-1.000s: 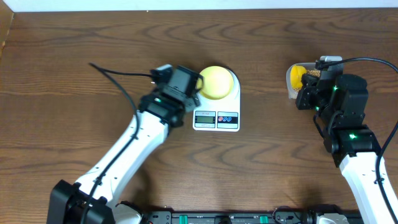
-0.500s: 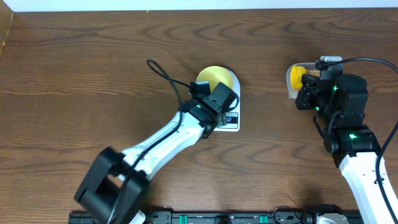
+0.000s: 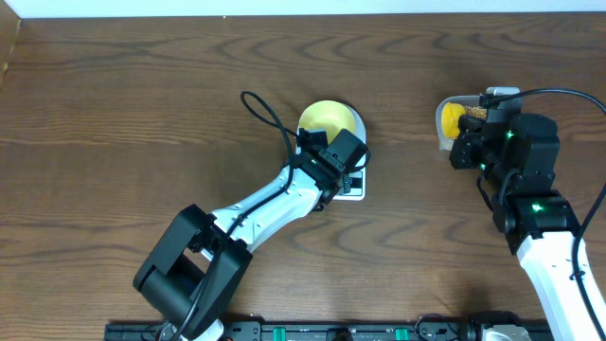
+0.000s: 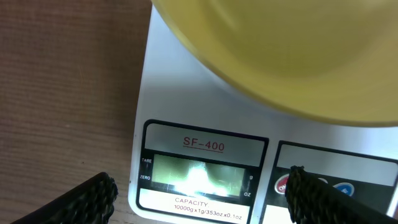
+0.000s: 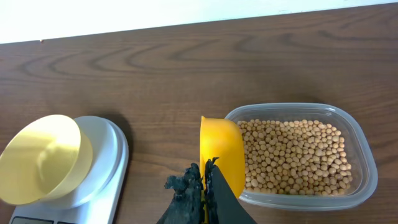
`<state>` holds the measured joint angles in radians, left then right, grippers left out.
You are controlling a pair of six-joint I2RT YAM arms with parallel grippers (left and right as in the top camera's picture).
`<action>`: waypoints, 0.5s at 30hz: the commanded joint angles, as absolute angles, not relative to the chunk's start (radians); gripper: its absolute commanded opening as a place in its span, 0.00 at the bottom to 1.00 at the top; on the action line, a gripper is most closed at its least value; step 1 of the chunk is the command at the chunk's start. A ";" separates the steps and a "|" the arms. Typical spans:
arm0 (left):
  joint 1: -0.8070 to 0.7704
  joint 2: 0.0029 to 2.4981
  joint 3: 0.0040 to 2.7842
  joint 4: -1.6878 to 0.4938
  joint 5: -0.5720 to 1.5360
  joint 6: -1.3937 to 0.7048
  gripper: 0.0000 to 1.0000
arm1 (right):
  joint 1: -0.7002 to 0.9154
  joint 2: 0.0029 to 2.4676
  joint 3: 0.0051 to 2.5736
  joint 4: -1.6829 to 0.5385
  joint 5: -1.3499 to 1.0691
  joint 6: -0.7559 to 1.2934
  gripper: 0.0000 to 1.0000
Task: Scoop item into bowl and weigh 50g on scale
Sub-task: 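Move the left gripper back down onto the scale's button panel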
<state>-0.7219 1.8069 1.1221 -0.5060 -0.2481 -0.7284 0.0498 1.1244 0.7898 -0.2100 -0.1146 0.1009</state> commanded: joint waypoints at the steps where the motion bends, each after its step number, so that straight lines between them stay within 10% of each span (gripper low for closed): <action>1: -0.724 1.816 1.117 -0.511 -0.254 -0.727 0.89 | 0.041 1.118 0.806 -0.210 -0.119 0.088 0.01; 15: -0.725 1.818 1.117 -0.506 -0.240 -0.740 0.89 | 0.041 1.118 0.806 -0.217 -0.120 0.088 0.01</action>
<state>-0.7223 1.8084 1.1221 -0.5072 -0.2462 -0.7284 0.0498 1.1244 0.7898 -0.2134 -0.1158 0.1009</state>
